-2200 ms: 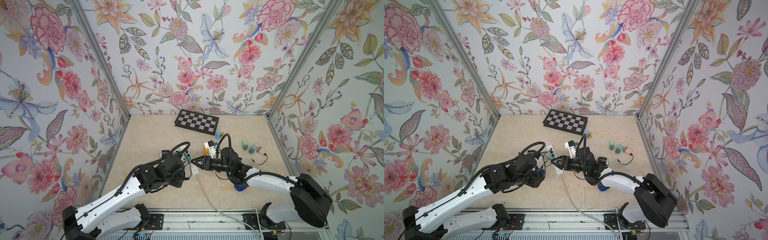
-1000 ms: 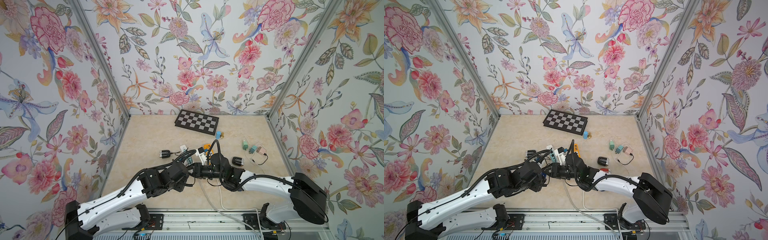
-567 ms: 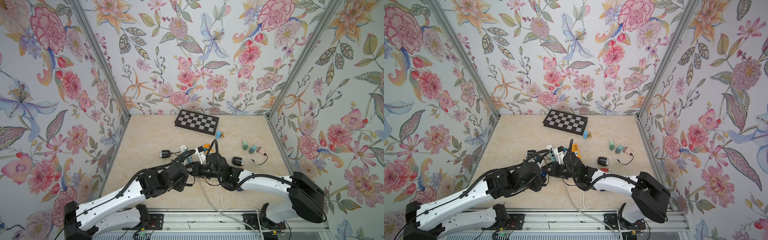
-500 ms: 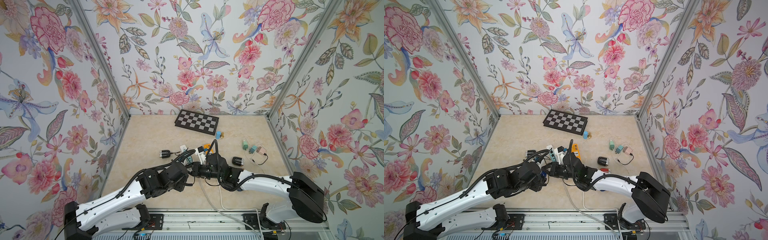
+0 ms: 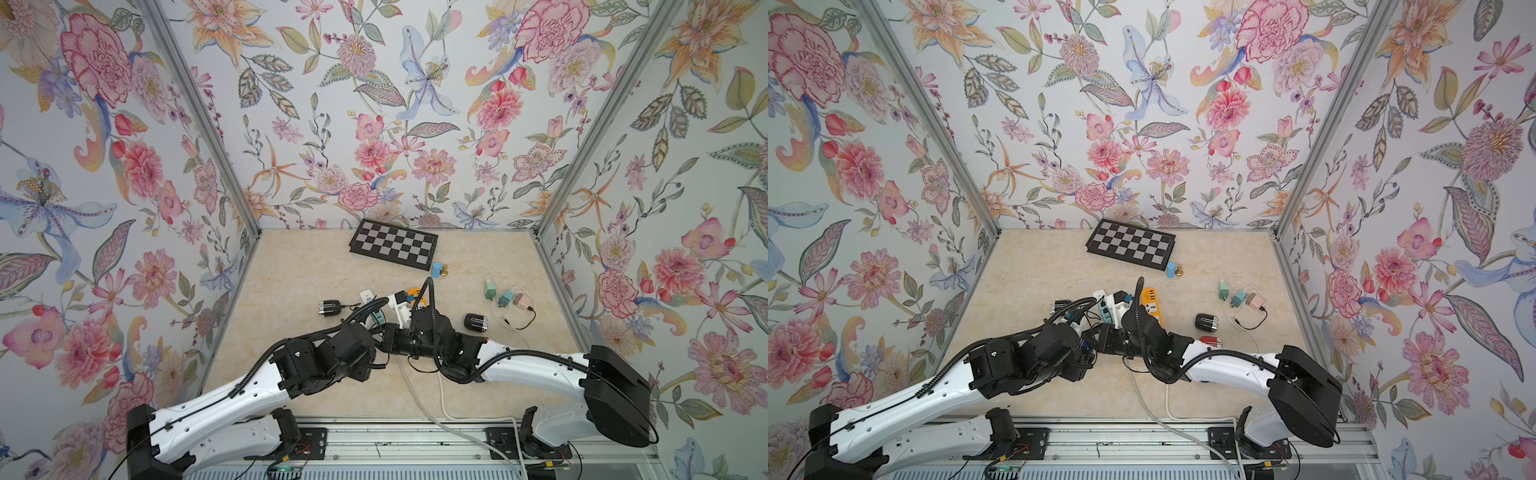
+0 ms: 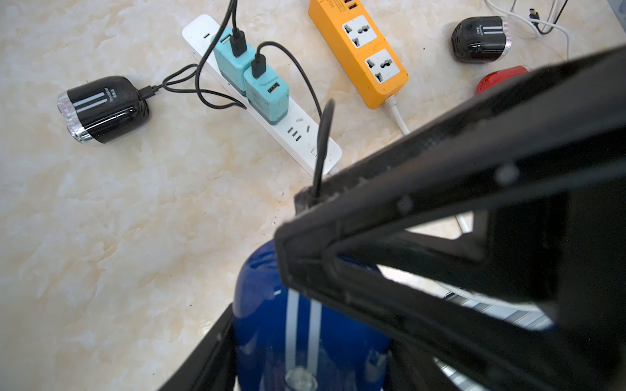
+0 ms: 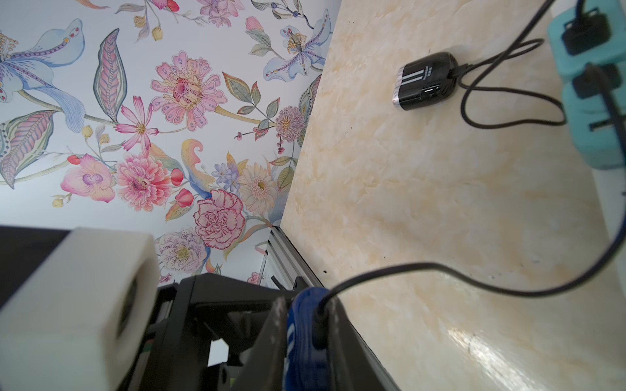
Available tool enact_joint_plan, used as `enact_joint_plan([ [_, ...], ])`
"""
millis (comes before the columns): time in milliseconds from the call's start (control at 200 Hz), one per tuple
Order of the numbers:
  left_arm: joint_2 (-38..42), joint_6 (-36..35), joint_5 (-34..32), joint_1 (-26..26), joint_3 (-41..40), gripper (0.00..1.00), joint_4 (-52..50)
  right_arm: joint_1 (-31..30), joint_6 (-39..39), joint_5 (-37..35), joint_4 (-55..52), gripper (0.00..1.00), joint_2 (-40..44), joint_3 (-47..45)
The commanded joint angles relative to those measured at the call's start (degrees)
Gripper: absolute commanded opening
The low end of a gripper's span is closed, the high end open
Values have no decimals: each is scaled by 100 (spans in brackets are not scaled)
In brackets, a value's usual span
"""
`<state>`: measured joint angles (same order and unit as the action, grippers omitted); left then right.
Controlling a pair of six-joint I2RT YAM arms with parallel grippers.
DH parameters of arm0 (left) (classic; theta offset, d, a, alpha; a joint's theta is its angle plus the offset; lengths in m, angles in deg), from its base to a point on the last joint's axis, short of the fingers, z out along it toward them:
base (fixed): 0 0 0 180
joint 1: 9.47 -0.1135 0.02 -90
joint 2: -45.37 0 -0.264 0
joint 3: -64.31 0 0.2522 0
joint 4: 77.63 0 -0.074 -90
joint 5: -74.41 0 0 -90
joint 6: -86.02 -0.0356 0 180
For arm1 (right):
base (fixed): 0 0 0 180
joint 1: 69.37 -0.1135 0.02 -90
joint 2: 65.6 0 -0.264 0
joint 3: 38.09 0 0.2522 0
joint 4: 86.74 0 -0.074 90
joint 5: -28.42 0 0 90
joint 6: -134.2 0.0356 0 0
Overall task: Unplug the electric shaver
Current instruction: Remove the charging cable from the electric shaver.
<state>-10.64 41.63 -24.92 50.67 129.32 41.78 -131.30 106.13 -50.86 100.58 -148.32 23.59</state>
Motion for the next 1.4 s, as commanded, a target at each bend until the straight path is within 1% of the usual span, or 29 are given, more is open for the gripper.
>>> enact_joint_plan([
  [0,107,166,-178,67,-9,41,349,-148,-106,51,-122,21,136,156],
  [150,170,243,-184,68,-14,41,359,-181,-79,25,37,14,94,103],
  [300,122,246,-8,68,-60,41,336,-180,-67,-60,285,5,100,29],
  [465,-27,162,258,78,-136,40,271,-162,-67,-202,504,2,106,-70],
  [505,-53,135,321,76,-158,37,247,-143,-80,-225,517,0,115,-76],
  [715,-41,85,326,131,-115,36,-67,218,-229,-79,355,0,159,-89],
  [821,-33,130,276,136,-106,36,-136,313,-326,-323,370,0,208,-177],
  [881,-64,201,246,133,-123,34,-100,250,-296,-572,738,0,184,-284],
  [946,-130,262,245,130,-132,33,-35,66,-304,-959,1112,0,102,-385],
  [1006,-204,299,240,131,-132,33,11,-72,-317,-1177,1421,0,-23,-409],
  [1111,-274,381,247,125,-148,33,105,-189,-396,-1278,1902,0,-262,-387],
  [1181,-313,435,241,132,-174,33,148,-200,-376,-1177,1941,0,-437,-288],
  [1231,-341,447,272,138,-172,31,122,-134,-304,-958,1895,0,-484,-236],
  [1396,-231,460,197,288,-193,30,-73,308,-88,-270,1320,0,-352,-255],
])
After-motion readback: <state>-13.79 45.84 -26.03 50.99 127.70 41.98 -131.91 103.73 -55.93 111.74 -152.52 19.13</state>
